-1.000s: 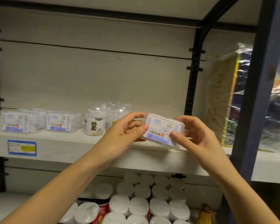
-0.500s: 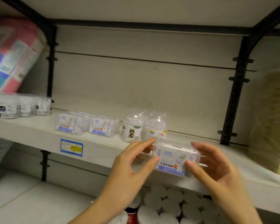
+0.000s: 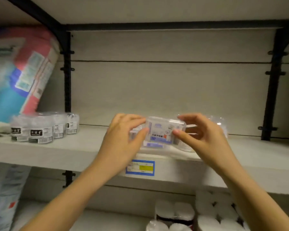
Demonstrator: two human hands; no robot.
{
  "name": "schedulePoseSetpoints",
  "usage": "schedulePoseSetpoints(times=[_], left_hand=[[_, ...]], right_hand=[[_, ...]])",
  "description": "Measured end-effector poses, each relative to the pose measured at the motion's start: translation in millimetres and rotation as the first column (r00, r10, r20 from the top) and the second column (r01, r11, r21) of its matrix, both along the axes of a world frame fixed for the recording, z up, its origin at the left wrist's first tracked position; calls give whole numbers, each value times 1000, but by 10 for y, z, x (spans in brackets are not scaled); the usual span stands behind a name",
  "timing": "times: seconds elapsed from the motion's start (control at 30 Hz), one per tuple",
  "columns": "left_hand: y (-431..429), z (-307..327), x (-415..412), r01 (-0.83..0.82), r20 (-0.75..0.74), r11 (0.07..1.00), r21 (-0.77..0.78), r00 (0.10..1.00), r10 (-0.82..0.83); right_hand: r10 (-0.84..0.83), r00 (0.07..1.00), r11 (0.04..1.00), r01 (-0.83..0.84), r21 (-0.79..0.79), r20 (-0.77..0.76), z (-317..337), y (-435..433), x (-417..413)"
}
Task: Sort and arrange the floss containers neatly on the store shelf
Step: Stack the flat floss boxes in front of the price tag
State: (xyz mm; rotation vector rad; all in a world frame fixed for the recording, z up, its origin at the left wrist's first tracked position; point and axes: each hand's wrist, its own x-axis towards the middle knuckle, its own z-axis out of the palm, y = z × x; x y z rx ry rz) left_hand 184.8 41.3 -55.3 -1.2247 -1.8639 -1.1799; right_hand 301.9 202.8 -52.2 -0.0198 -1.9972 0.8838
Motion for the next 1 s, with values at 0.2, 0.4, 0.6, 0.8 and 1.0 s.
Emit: schedulePoseSetpoints(times=[0.2, 0.4, 0.6, 0.8, 1.0], left_hand=[[-194, 132, -393, -14, -105, 965, -261, 994, -14], [-412, -49, -715, 47, 37, 967, -252, 999, -39], [-478, -175, -838, 144, 150, 946, -290, 983, -103], [-455, -170, -892, 123, 91, 954, -272, 991, -102], [-433, -96, -910, 56, 0, 961, -271, 998, -58]], right_hand=[[-130, 974, 992, 129, 18, 188, 55, -27, -188], [-149, 921, 989, 136, 60, 360, 17, -4, -235], [-281, 885, 950, 201, 240, 370, 64, -25, -278], [-376, 876, 898, 264, 352, 302, 36, -28, -300], [-489, 808, 794, 257, 551, 328, 131, -61, -298]])
